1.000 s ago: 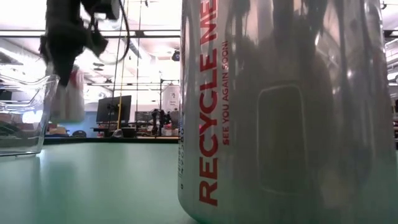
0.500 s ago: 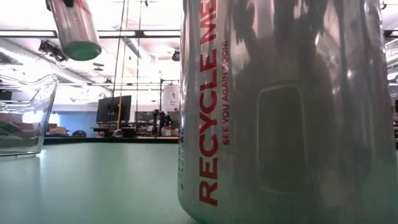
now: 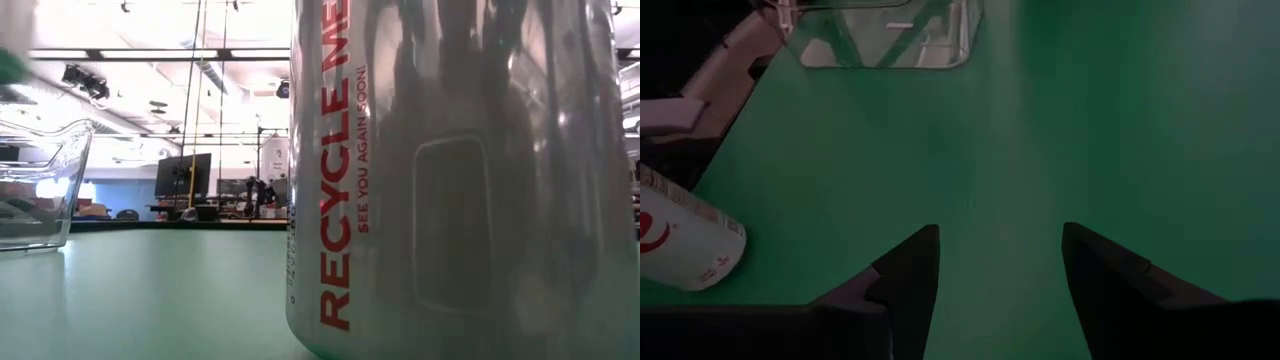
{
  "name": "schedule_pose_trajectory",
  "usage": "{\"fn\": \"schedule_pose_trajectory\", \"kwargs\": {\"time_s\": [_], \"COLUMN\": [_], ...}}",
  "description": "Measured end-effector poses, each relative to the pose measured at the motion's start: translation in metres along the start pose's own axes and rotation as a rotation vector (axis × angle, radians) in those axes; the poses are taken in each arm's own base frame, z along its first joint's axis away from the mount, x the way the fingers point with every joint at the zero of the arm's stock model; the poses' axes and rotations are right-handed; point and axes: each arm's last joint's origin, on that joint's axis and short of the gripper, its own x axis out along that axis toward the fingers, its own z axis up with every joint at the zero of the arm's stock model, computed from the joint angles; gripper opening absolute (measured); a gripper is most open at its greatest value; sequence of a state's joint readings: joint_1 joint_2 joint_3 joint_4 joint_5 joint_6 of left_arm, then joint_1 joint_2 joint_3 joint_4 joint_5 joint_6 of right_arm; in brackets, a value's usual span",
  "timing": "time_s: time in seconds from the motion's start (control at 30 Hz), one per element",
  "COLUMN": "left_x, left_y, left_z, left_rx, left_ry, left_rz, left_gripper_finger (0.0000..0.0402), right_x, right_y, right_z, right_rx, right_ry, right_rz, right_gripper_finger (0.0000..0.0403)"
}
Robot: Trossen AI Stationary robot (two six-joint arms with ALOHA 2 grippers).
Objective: Sort soda cans
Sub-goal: Put the top red/white soda can into the left transparent bin
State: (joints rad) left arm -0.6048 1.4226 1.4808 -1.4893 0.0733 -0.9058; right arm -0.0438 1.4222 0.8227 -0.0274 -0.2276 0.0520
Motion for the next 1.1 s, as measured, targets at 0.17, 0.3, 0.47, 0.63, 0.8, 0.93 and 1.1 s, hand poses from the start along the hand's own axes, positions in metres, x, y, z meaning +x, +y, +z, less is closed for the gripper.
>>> {"fn": "schedule_pose_trajectory", "kwargs": {"time_s": [0.17, 0.3, 0.47, 0.63, 0.8, 0.93, 1.1], "left_x": [0.018, 0.032, 0.050, 0.065, 0.073, 0.076, 0.076], "left_y": [-0.038, -0.059, -0.076, -0.085, -0.089, -0.093, -0.095], "left_z": [-0.019, -0.035, -0.044, -0.044, -0.043, -0.041, -0.039], "left_rx": [-0.055, -0.097, -0.119, -0.108, -0.096, -0.095, -0.095], "left_ry": [0.017, 0.046, 0.050, 0.042, 0.033, 0.015, -0.019], "left_rz": [-0.036, -0.018, 0.015, 0.062, 0.085, 0.067, 0.054], "left_gripper_finger": [0.0298, 0.0298, 0.0298, 0.0298, 0.0298, 0.0298, 0.0298], "right_x": [0.000, 0.000, 0.000, 0.000, 0.000, 0.000, 0.000], "right_y": [0.000, 0.000, 0.000, 0.000, 0.001, 0.001, 0.001], "right_z": [0.000, 0.001, 0.002, 0.002, 0.002, 0.002, 0.002], "right_rx": [0.007, 0.006, 0.023, 0.023, 0.029, 0.029, 0.026], "right_ry": [-0.005, -0.013, -0.018, -0.018, -0.017, -0.017, -0.017], "right_rz": [-0.001, -0.001, -0.001, 0.000, 0.002, 0.002, 0.002], "right_gripper_finger": [0.0200, 0.0200, 0.0200, 0.0200, 0.0200, 0.0200, 0.0200]}}
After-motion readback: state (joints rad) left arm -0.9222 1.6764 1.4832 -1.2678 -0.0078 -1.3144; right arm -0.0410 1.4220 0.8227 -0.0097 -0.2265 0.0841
